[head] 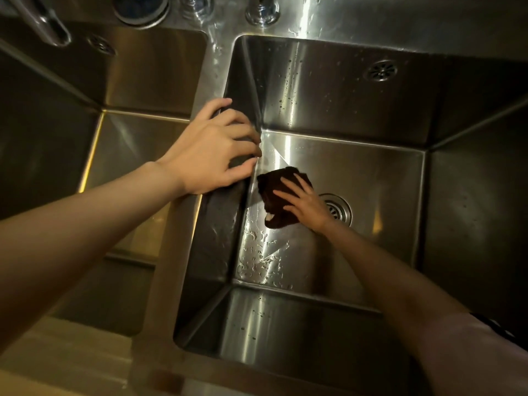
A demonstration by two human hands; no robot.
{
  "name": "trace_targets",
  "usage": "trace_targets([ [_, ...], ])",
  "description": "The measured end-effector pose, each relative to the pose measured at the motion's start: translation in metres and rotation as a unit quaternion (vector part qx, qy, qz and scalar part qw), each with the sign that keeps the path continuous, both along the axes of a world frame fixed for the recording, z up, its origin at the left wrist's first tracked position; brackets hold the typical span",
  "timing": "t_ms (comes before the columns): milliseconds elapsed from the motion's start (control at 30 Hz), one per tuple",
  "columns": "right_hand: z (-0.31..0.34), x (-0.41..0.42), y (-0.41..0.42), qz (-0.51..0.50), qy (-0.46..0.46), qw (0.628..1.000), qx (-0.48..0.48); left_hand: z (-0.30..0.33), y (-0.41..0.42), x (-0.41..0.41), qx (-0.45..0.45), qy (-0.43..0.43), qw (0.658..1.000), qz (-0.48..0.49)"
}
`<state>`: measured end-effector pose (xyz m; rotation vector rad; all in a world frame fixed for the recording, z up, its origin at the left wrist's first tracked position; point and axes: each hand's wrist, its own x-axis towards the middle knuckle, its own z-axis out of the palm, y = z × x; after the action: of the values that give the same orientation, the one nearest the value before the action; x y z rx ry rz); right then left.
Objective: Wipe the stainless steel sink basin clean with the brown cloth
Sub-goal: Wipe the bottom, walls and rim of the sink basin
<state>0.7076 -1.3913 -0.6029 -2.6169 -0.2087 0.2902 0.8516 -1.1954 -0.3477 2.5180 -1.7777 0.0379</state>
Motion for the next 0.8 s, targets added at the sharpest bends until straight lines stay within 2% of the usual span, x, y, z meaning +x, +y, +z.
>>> trace_targets([
  [100,-0.001,0.019,0.0,-0.08,0.015,0.997,0.003,-0.001,0.0,0.0,-0.001,0.002,1.0,-0.001],
  [233,0.002,0.035,0.019,-0.103,0.025,0.994,-0.004,0.0,0.0,0.0,-0.003,0.005,1.0,0.0],
  [500,0.0,-0.003,0.058,0.0,0.005,1.0,0.002,-0.003,0.001,0.001,-0.002,-0.004,1.0,0.0],
  [633,-0.007,-0.031,0.032,0.107,-0.002,0.994,0.002,-0.002,0.0,0.001,-0.008,-0.002,1.0,0.001],
  [800,-0.007,-0.028,0.002,0.121,-0.007,0.993,0.011,-0.002,0.001,-0.001,-0.008,-0.007,1.0,0.002],
])
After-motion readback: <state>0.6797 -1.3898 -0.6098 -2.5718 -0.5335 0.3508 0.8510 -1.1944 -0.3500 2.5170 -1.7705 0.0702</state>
